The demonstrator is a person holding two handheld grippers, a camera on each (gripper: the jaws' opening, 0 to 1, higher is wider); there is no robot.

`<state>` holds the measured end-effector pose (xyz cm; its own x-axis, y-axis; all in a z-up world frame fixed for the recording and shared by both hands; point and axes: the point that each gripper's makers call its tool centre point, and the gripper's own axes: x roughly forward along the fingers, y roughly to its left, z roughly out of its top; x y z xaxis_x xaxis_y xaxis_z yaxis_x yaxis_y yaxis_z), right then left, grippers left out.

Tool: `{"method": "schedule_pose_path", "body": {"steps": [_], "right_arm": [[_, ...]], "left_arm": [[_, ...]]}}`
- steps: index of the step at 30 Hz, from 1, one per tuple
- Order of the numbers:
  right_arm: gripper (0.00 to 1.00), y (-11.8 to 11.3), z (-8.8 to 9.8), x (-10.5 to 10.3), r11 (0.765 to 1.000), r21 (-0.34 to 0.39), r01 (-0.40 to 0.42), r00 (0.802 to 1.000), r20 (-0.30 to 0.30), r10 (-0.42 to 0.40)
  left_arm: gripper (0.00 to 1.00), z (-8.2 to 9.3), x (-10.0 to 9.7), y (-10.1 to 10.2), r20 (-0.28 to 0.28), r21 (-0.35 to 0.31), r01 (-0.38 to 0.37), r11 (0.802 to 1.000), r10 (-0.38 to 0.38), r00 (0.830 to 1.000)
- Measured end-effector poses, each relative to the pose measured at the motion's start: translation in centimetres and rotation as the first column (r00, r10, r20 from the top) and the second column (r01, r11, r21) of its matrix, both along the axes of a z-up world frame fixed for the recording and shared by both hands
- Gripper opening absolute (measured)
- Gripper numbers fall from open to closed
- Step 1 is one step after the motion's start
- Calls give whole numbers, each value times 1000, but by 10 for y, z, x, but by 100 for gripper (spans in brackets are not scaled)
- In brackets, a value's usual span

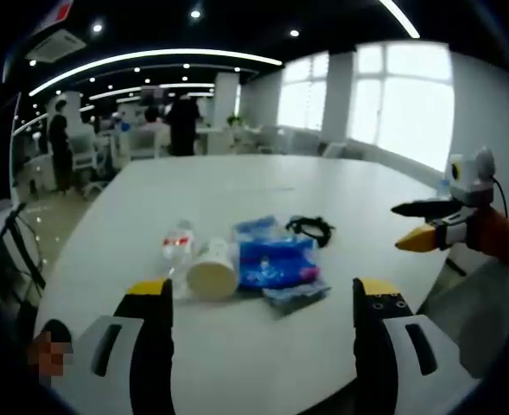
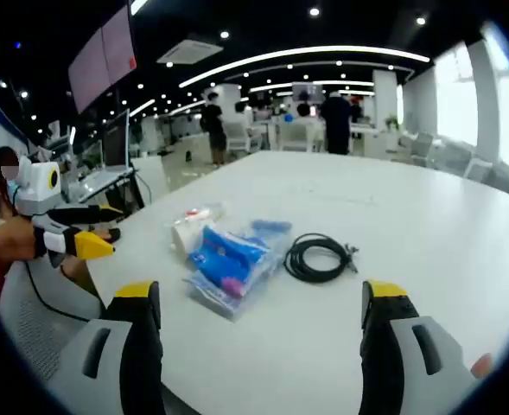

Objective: Arrange the tabletop items into an orderly group along one side of the table until the central work area is clear of visible clutter.

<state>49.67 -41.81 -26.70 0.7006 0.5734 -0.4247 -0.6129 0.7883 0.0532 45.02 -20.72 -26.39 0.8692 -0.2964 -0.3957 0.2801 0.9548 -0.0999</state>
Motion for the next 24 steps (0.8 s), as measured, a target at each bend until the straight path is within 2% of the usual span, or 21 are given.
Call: {"method": "schedule_pose_path", "body": {"steps": [24], "right_arm": [[95,0,-1,-1,1000,-3,-1,1000,-5,1]], "left_arm": [[81,-2,-1,0,-9,6,5,1000,-5,1000]]}}
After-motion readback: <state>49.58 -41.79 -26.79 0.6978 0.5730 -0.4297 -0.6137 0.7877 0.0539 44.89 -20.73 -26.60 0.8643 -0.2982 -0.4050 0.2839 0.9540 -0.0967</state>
